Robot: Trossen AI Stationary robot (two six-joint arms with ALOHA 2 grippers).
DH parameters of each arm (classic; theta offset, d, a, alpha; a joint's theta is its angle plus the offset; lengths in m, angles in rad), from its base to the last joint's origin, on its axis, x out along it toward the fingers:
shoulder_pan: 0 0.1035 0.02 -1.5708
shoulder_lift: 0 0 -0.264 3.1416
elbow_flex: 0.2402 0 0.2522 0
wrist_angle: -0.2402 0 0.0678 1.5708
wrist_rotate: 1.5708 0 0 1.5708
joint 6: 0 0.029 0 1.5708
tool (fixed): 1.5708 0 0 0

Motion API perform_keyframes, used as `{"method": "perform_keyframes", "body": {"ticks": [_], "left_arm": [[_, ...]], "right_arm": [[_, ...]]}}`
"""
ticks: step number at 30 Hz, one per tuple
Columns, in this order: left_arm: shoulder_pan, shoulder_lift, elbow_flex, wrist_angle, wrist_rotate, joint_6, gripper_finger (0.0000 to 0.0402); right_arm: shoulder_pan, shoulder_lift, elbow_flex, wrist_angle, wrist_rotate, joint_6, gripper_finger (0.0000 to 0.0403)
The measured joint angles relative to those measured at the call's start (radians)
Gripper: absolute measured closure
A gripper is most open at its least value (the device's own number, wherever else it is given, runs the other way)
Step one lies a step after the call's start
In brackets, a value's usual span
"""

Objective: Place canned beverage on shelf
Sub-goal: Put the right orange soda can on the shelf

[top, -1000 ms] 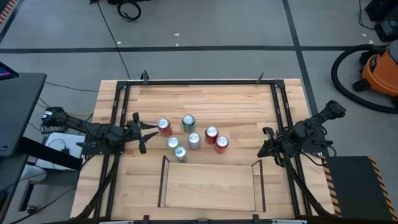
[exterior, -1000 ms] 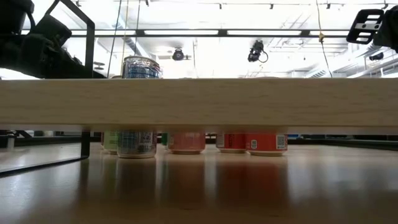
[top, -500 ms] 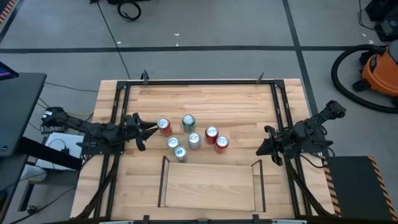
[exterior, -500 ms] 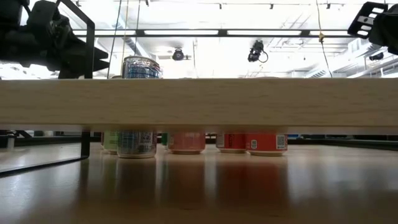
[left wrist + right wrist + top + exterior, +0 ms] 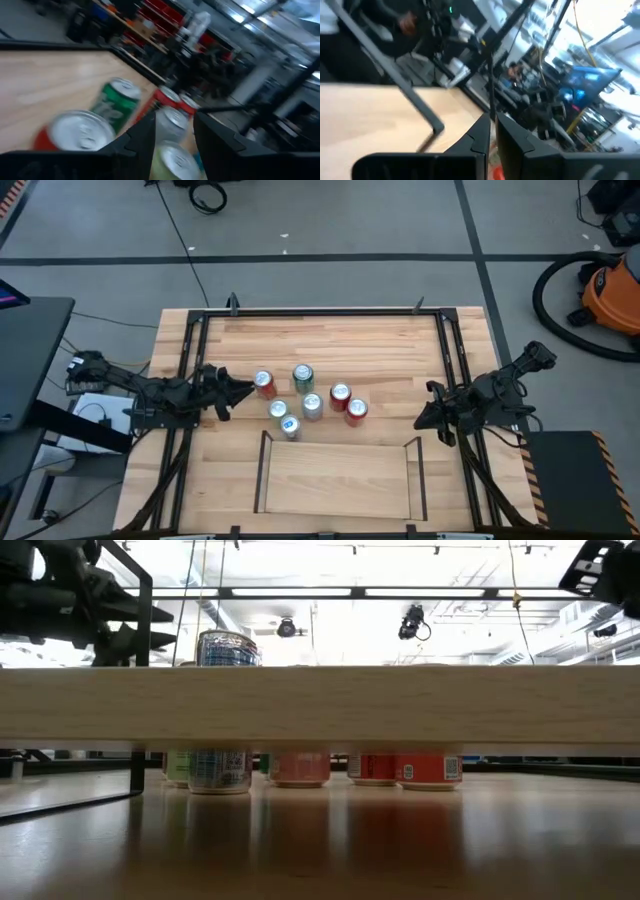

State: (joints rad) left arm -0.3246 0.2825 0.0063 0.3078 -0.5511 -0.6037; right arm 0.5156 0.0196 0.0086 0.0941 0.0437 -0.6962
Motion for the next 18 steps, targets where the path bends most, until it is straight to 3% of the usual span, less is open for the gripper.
{"method": "perform_keyframes", "body": {"ticks": [3,9,18], "left_arm": [[-0.020,0.000,0.000,0.029,0.027,0.013,0.0260],[-0.079,0.000,0.000,0.138,0.033,0.101,0.0260],[-0.135,0.000,0.000,0.279,0.033,0.277,0.0260]], "right_arm": [[0.001,0.000,0.000,0.070,-0.093,0.052,0.0364],[0.000,0.000,0.000,0.250,-0.065,0.162,0.0364],[0.001,0.000,0.000,0.344,-0.092,0.200,0.0364]]}}
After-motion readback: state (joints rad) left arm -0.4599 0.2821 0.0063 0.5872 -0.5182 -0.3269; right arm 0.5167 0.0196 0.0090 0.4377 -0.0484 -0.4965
